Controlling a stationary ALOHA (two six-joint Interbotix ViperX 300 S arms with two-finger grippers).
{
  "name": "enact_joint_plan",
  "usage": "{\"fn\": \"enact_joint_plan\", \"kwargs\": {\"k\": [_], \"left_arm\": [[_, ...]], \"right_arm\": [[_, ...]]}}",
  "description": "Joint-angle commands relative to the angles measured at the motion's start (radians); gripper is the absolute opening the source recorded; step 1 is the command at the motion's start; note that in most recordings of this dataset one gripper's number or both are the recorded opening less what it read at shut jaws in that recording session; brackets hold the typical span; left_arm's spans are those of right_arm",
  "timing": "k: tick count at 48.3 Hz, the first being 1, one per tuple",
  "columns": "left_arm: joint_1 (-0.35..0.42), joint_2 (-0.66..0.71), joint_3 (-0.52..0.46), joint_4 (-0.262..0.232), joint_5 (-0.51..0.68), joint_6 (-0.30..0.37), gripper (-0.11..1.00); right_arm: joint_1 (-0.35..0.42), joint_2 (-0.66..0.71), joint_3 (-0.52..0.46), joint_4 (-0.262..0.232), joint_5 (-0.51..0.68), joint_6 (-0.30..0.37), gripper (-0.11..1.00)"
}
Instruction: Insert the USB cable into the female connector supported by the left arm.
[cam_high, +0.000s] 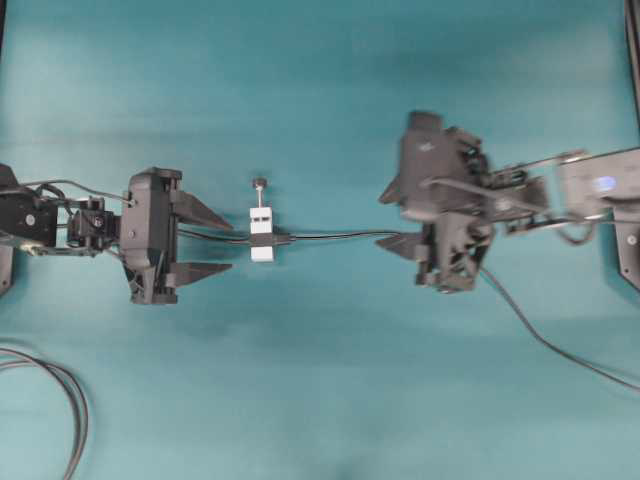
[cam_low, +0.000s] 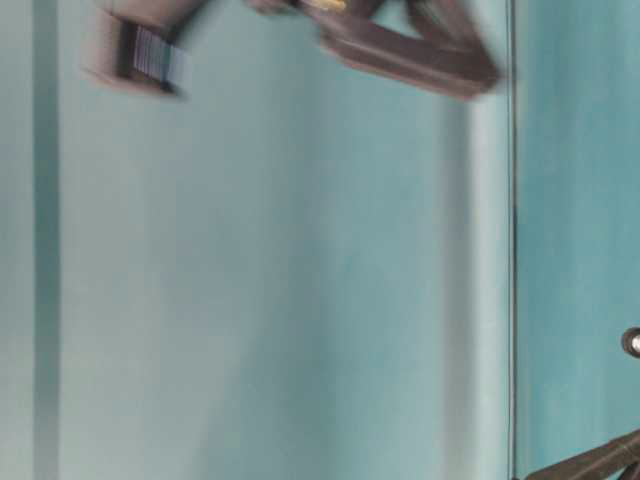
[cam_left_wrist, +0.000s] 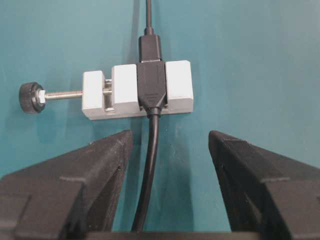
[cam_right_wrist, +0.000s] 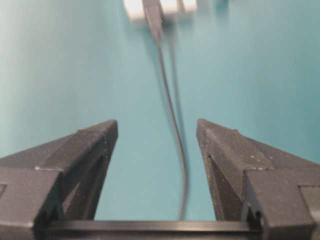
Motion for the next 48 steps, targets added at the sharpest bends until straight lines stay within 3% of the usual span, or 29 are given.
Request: {"fn": "enact_joint_plan", "kwargs": {"k": [1,16,24,31,36,43,48], "left_arm": [[-0.006,-0.012,-0.017,-0.002,-0.005,-0.003,0.66],[-0.009,-0.023,-0.029,-0.002,0.003,-0.048,0.66],[-0.014,-0.043,-0.029,-0.002,0.011,-0.046,0.66],[-0.015,-0.074,-0.025,-0.002,0.034,-0.040,0.66],[-0.021,-0.112,-0.025,-0.002,0.032,-0.031,0.66],[-0.021,-0.173,-0.023,-0.002,0.031,-0.012,0.66],[-0.021,-0.213,-0.025,-0.002,0.025,0.021,0.66]], "right_arm": [[0.002,-0.075,0.014,-0.003,-0.123,-0.002,0.67],[-0.017,-0.123,0.152,-0.003,-0.577,-0.005,0.67],[-0.040,-0.201,0.235,-0.003,-0.684,-0.005,0.67],[-0.060,-0.339,0.327,-0.003,-0.692,-0.012,0.67],[-0.061,-0.479,0.405,-0.003,-0.663,-0.064,0.66],[-0.061,-0.643,0.456,-0.003,-0.515,-0.152,0.65],[-0.061,-0.718,0.462,-0.003,-0.397,-0.172,0.66]]}}
